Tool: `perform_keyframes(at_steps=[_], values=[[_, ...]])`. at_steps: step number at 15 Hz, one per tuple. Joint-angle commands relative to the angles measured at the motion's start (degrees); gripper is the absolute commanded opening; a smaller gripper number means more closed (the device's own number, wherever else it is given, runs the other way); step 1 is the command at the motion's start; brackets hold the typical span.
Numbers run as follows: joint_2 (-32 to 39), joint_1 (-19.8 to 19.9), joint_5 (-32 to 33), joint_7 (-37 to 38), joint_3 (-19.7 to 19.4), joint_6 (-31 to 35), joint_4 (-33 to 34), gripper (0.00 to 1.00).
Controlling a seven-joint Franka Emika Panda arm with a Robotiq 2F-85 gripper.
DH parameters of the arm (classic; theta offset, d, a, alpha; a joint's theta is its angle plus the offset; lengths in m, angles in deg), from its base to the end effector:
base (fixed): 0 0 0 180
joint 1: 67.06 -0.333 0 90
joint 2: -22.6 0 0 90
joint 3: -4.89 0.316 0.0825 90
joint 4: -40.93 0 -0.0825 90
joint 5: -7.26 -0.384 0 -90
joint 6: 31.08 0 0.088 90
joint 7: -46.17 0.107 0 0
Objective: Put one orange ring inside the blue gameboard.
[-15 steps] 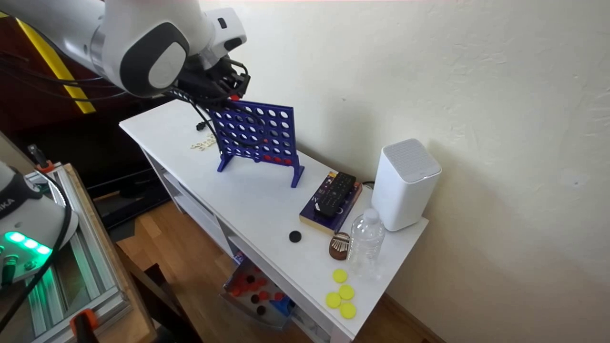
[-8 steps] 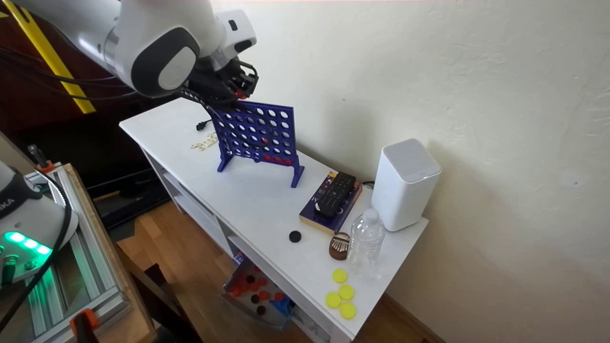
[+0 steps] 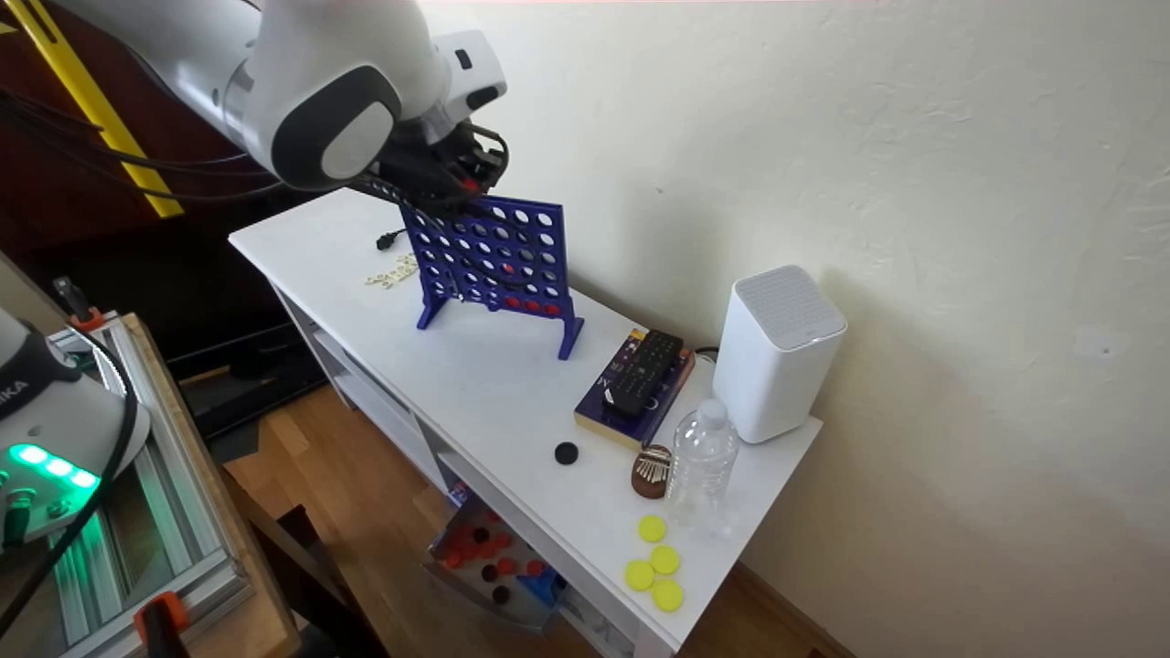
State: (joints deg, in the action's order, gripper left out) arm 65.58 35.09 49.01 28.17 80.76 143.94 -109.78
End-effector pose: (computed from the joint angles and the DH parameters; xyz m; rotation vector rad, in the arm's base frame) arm 0.4363 -0.1036 0.2565 -2.6392 -0.5455 -0.8680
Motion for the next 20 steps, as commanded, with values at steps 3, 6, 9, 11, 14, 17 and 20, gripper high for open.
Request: perform_keyframes(at_steps=[3,6,9,11,14,17,20], values=[[-0.56,-2.71,-3.04,-4.15,-1.92,1.72,0.83,0.1],[-0.28,-3.13,-3.05,-4.94,-2.2,1.73,0.81,0.1],[-0.81,-3.52,-3.01,-5.25,-2.61,1.87,0.7,0.1],[-0.83,-3.72,-3.02,-5.39,-2.98,1.9,0.65,0.1],[-0.85,-4.08,-2.96,-5.53,-3.43,2.09,0.43,0.1],[-1.04,-4.44,-2.9,-5.54,-3.85,2.39,0.31,0.1],[-1.4,-4.77,-2.61,-5.75,-4.21,2.97,-0.02,0.1]])
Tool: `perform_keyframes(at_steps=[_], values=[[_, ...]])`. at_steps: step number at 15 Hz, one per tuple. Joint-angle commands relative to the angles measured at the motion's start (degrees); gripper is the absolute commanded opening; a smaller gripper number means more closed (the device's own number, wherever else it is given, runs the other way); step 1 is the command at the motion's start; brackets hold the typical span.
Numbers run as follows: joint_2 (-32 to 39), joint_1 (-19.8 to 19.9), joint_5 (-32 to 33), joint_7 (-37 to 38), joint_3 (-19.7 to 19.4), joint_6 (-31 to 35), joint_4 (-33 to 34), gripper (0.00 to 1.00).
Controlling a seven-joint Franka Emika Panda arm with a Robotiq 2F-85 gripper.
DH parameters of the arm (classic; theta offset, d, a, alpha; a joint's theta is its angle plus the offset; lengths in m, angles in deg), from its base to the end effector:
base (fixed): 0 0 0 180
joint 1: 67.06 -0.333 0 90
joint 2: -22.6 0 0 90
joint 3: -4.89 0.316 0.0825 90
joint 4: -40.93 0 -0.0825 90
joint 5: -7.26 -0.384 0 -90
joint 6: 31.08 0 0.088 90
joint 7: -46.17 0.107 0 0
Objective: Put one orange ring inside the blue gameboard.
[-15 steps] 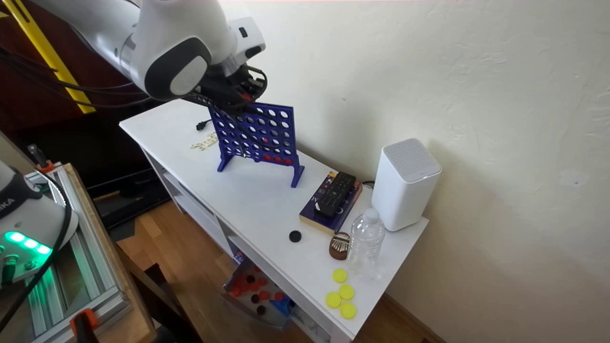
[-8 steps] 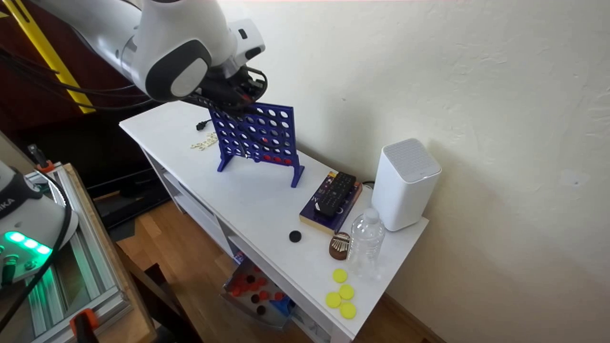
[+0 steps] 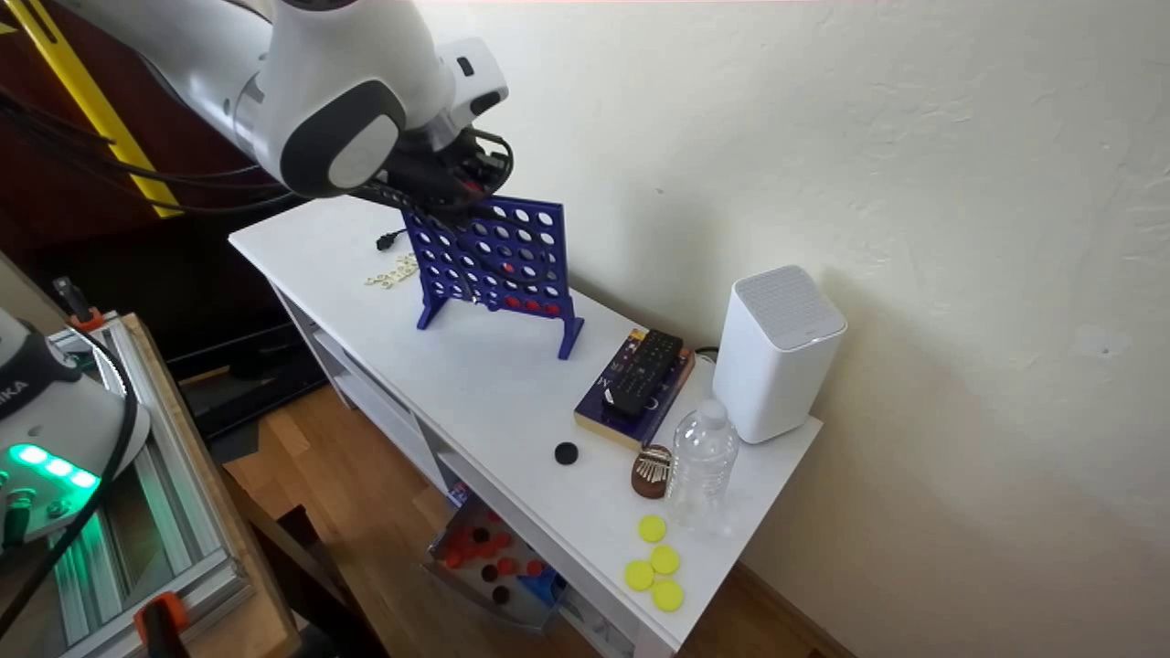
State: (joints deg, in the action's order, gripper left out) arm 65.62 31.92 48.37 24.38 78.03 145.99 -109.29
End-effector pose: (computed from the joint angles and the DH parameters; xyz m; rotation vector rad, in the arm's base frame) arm 0.4401 -0.0995 0.2477 -2.6229 -0.6190 -0.8930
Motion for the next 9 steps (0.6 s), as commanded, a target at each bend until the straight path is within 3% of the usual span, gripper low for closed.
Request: perform_keyframes(at_steps=[1,9], values=[[-1.47,-1.64,-1.83,-2.06,-1.56,1.31,-0.68,0.1],[-4.08,-0.42,-2.27,-0.64,-0.91,1.92,-2.03,0.1]])
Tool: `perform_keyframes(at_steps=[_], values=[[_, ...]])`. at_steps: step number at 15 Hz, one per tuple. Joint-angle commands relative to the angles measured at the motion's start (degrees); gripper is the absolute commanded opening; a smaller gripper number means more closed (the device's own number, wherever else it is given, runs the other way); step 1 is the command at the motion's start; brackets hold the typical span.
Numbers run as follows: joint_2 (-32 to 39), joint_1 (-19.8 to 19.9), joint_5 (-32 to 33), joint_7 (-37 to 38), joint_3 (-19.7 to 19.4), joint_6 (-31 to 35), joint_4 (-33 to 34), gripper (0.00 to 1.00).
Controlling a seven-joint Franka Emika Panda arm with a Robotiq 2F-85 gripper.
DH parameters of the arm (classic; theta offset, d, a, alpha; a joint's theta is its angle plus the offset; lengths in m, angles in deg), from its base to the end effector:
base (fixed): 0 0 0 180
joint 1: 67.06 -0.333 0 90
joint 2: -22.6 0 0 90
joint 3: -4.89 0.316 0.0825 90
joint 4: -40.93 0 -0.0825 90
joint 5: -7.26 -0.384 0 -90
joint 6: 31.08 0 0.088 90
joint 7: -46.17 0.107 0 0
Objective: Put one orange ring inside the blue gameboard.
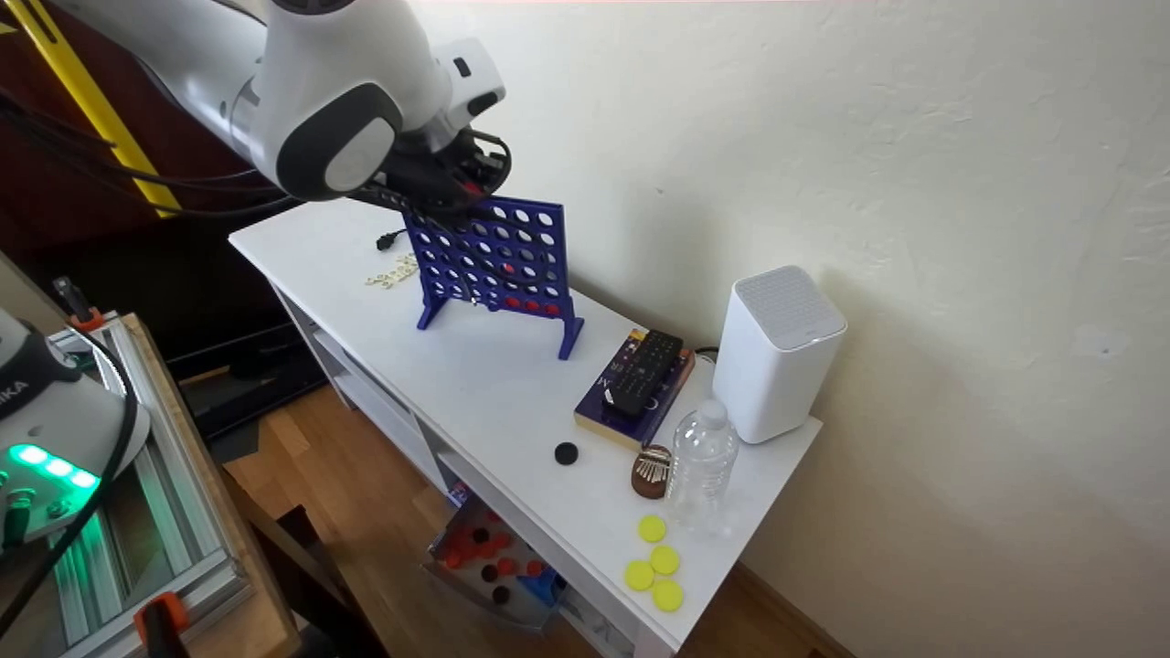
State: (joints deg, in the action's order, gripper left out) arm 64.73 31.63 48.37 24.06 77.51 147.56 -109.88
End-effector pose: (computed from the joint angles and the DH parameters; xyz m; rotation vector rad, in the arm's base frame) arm 0.4375 -0.0987 0.2468 -2.6268 -0.6260 -0.9091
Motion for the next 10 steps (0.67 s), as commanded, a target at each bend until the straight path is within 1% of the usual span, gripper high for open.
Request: perform_keyframes(at_steps=[1,2,3,4,5,9,10], values=[[-3.48,-0.04,-2.31,-0.2,-0.27,0.49,-1.54,0.1],[-3.66,0.05,-2.35,-0.09,-0.12,0.6,-1.64,0.1],[-3.81,0.09,-2.4,0.03,-0.06,0.81,-1.75,0.6],[-3.8,0.17,-2.45,0.04,-0.02,0.81,-1.82,0.62],[-3.85,0.21,-2.52,-0.03,-0.1,0.86,-1.97,0.67],[-3.49,0.37,-2.79,-0.2,0.15,0.95,-2.31,0.96],[-3.26,0.51,-2.76,-0.28,0.28,1.08,-2.43,0.99]])
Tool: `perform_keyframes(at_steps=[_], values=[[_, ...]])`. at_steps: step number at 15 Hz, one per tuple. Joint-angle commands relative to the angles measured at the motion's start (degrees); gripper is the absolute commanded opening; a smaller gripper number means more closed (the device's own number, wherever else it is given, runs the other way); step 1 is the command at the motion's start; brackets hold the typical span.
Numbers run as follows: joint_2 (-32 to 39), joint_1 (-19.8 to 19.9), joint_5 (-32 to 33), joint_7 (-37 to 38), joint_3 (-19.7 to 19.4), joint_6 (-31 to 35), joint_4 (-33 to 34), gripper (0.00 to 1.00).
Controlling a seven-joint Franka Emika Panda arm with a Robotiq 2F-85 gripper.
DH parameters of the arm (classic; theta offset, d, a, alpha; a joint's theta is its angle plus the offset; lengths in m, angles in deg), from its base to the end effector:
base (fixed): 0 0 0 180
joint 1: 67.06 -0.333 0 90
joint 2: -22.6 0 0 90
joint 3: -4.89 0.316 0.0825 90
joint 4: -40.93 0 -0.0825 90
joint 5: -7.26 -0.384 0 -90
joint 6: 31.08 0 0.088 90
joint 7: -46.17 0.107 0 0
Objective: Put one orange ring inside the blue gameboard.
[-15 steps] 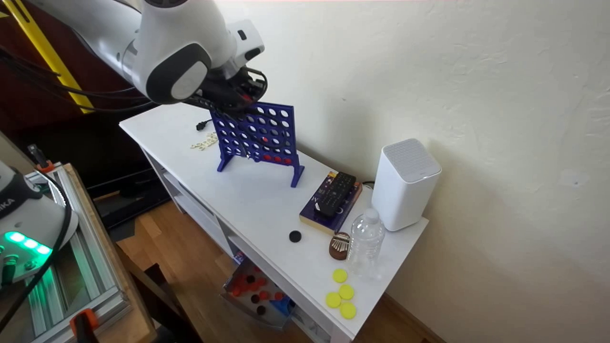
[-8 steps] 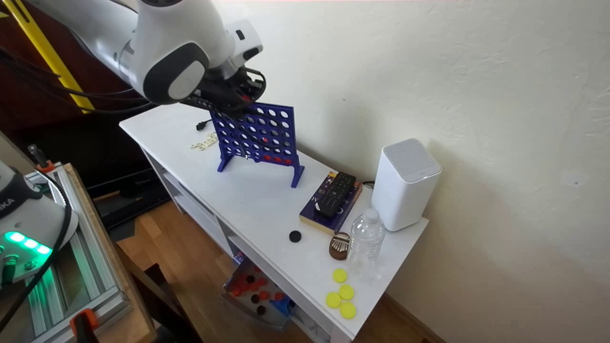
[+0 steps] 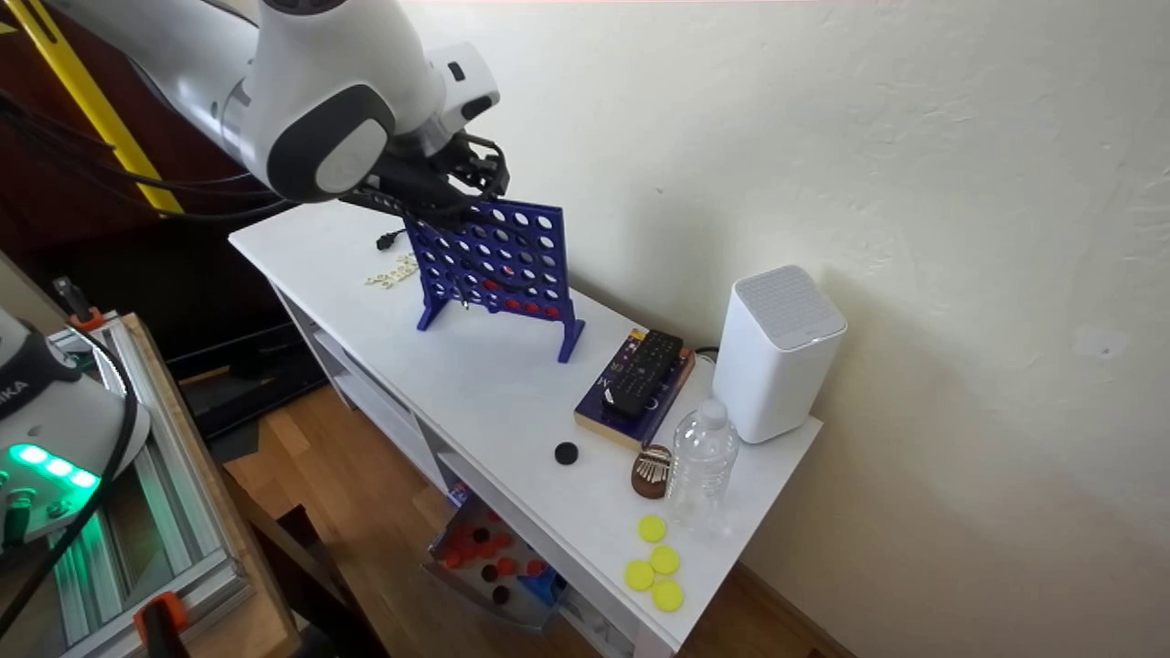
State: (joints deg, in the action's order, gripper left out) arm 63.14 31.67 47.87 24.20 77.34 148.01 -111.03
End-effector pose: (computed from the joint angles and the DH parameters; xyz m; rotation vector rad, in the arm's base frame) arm 0.4313 -0.0959 0.2434 -2.6428 -0.6272 -0.8857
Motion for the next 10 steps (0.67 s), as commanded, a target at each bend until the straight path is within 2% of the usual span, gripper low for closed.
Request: perform_keyframes(at_steps=[1,5,10], values=[[-1.41,0.7,-2.24,-0.46,0.64,0.84,-1.44,1.0],[-1.07,2.32,-1.92,-0.29,2.01,2.46,-2.12,1.0],[-1.12,6.62,-1.15,0.71,6.08,5.53,-2.95,1.0]])
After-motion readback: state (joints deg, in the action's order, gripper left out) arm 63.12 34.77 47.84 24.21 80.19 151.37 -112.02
